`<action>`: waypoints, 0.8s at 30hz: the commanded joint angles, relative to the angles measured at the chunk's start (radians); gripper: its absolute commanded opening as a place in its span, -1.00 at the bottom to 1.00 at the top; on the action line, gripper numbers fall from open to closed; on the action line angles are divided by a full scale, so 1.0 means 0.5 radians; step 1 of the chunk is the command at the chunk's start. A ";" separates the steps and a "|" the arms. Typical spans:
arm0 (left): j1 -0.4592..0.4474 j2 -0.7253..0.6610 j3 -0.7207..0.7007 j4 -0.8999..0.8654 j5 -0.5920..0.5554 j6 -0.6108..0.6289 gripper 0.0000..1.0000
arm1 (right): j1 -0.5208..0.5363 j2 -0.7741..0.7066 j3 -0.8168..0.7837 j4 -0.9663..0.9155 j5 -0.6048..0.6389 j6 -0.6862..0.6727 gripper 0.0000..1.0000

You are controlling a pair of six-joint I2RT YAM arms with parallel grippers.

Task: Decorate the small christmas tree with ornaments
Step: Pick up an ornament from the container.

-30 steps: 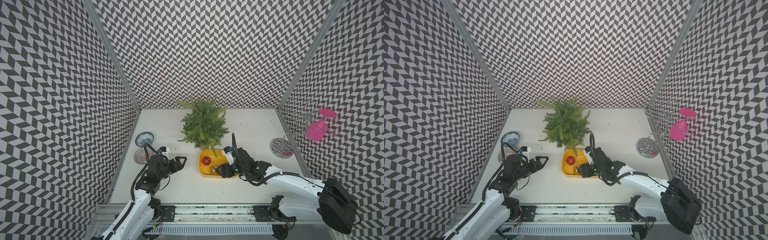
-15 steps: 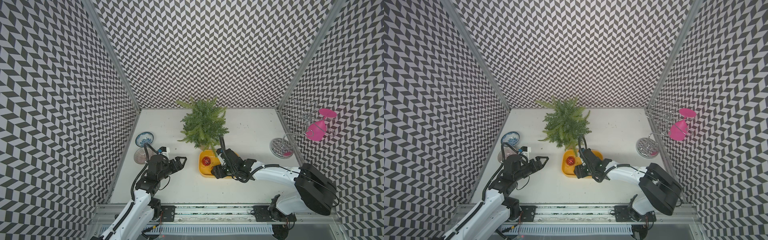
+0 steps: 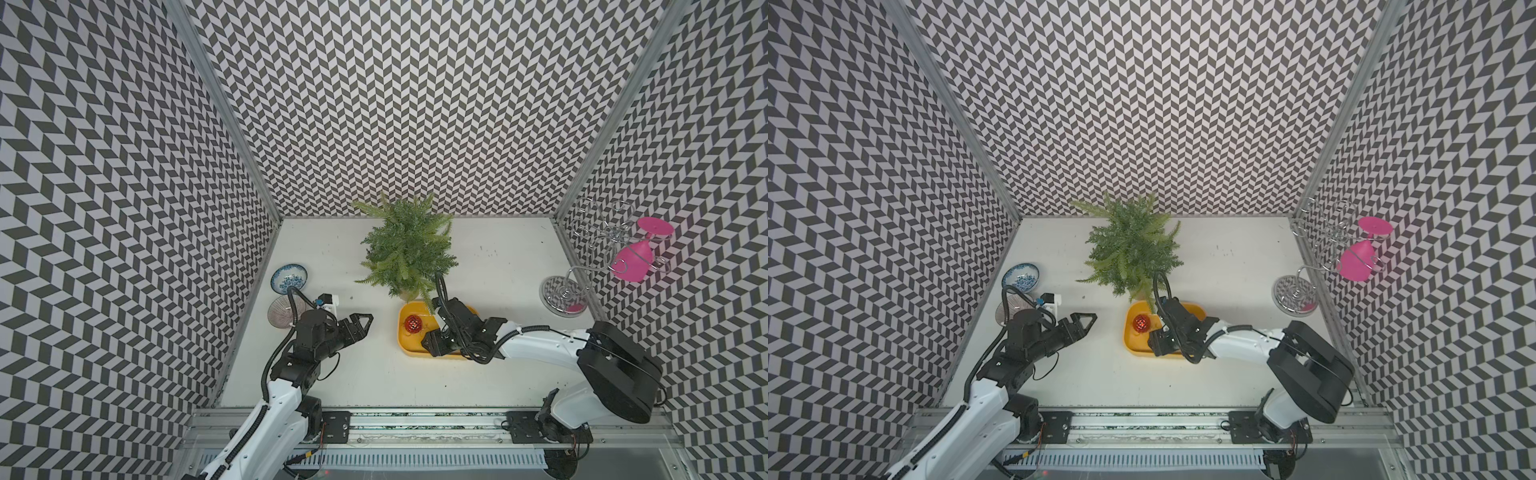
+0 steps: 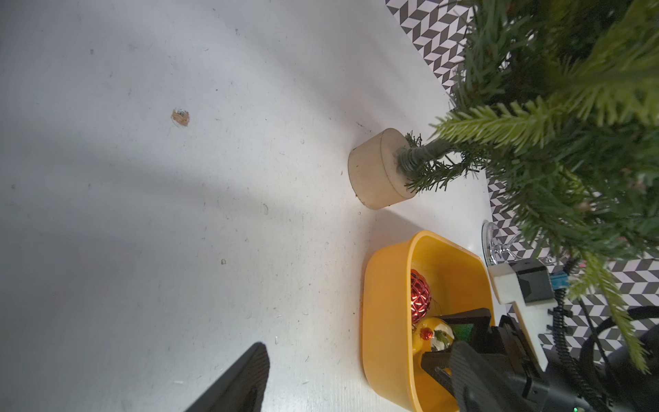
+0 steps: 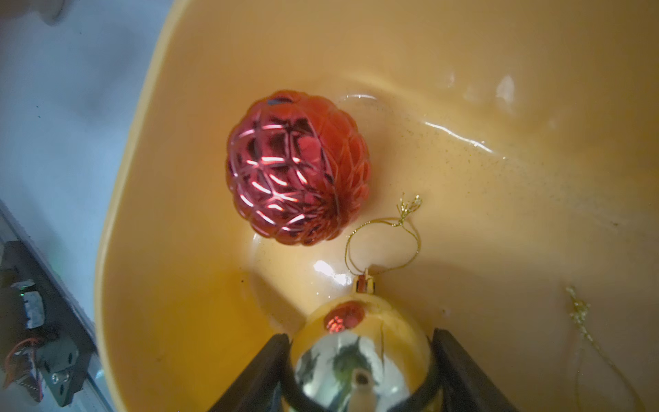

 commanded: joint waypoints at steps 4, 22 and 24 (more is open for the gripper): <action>-0.008 -0.032 0.026 -0.020 -0.036 -0.005 0.63 | 0.015 -0.033 0.005 0.032 0.048 -0.014 0.24; -0.011 -0.151 0.223 -0.145 -0.094 0.069 0.62 | 0.011 -0.528 0.072 -0.192 0.084 -0.046 0.23; -0.012 -0.180 0.272 -0.162 -0.094 0.089 0.62 | 0.011 -0.620 0.107 -0.238 0.080 -0.053 0.23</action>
